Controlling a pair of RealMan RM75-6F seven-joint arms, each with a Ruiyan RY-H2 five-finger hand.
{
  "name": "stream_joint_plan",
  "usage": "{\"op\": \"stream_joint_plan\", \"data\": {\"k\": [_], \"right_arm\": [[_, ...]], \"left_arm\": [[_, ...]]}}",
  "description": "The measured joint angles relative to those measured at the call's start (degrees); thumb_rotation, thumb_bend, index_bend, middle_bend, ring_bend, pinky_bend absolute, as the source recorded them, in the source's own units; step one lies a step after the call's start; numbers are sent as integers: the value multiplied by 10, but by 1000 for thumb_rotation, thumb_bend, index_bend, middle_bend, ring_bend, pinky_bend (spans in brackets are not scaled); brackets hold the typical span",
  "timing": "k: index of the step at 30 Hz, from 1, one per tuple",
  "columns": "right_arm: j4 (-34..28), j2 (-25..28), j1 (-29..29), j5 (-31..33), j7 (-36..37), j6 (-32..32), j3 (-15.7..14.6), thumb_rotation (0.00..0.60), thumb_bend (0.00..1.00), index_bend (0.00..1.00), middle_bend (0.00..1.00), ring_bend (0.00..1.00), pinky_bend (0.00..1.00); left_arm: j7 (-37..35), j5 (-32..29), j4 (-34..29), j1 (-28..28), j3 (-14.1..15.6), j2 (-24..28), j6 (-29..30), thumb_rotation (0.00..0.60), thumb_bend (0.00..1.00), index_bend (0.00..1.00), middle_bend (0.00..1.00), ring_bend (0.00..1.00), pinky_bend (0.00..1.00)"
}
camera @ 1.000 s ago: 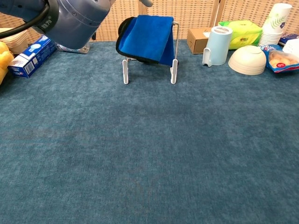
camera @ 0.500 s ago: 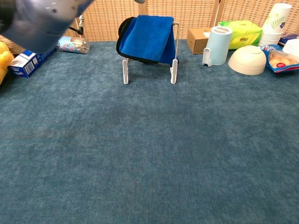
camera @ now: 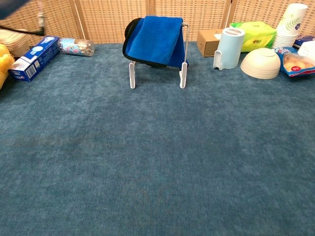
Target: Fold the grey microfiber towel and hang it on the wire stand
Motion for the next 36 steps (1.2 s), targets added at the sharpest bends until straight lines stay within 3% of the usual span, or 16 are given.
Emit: {"op": "stream_joint_plan", "data": {"k": [8, 18, 27, 36], "right_arm": [[-2, -1, 19, -1, -17, -24, 1, 600, 281, 95, 59, 0, 0], [-9, -8, 36, -1, -44, -41, -2, 600, 280, 100, 59, 0, 0], [-16, -13, 44, 1, -71, -45, -5, 600, 282, 101, 60, 0, 0], [-17, -21, 45, 4, -98, -43, -12, 600, 281, 98, 48, 0, 0]], "left_arm": [[-20, 32, -143, 108, 45, 84, 67, 600, 173, 260, 104, 0, 0], [-55, 138, -273, 272, 164, 189, 174, 600, 173, 258, 114, 0, 0], [-62, 234, -295, 382, 244, 231, 267, 600, 174, 258, 115, 0, 0], [-44, 279, -277, 476, 286, 242, 349, 600, 174, 258, 116, 0, 0]]}}
